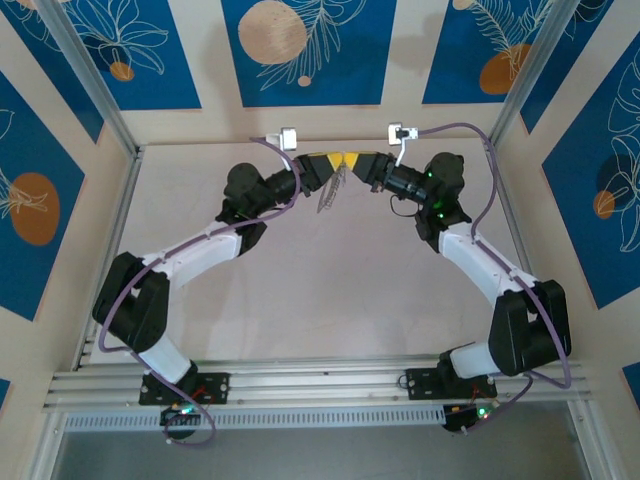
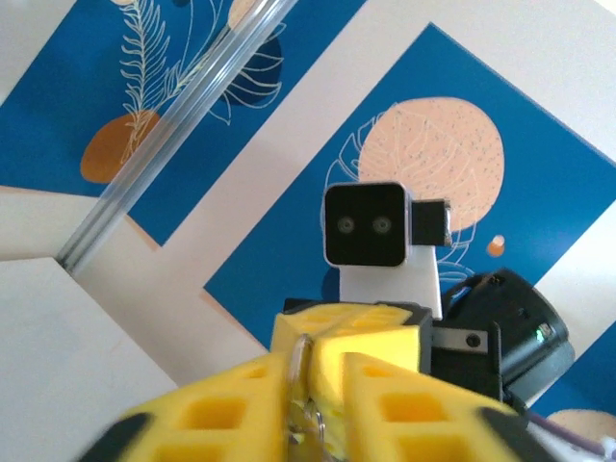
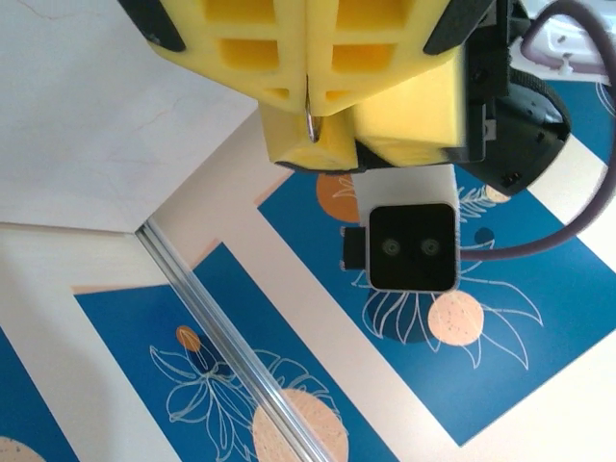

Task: Put the keys on the keyring

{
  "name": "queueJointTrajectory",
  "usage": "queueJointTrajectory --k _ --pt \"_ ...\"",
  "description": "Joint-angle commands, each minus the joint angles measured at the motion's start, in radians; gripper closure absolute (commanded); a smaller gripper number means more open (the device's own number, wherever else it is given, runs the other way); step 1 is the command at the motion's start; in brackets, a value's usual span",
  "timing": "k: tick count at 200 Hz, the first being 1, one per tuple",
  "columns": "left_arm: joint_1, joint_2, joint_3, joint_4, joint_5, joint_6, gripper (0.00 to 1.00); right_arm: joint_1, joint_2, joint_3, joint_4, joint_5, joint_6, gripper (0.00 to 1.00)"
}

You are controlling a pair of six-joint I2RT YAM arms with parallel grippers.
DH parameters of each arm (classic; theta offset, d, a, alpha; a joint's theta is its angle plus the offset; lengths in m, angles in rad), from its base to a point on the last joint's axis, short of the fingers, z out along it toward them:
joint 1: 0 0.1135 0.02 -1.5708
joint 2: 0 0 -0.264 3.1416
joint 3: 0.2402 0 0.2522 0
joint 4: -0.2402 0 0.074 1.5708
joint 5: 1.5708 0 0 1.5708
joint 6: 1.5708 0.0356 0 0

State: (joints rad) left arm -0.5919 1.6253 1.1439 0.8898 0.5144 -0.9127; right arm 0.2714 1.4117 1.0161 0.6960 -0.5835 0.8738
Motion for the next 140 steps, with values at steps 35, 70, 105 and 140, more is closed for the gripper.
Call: queueJointTrajectory --k 35,70,105,140 --pt "0.075 -0.080 0.076 -0.207 0.101 0.189 0.56 -0.082 0.080 0.171 -0.209 -0.267 -0.131 1.00" --pt "0.129 -0.070 0.142 -0.369 0.180 0.292 0.51 -0.096 0.121 0.275 -0.392 -0.370 -0.262 1.00" --pt "0.171 -0.028 0.247 -0.525 0.308 0.387 0.50 -0.107 0.178 0.378 -0.555 -0.473 -0.369 1.00" --pt "0.181 0.024 0.379 -0.726 0.421 0.504 0.51 -0.107 0.216 0.434 -0.638 -0.513 -0.419 1.00"
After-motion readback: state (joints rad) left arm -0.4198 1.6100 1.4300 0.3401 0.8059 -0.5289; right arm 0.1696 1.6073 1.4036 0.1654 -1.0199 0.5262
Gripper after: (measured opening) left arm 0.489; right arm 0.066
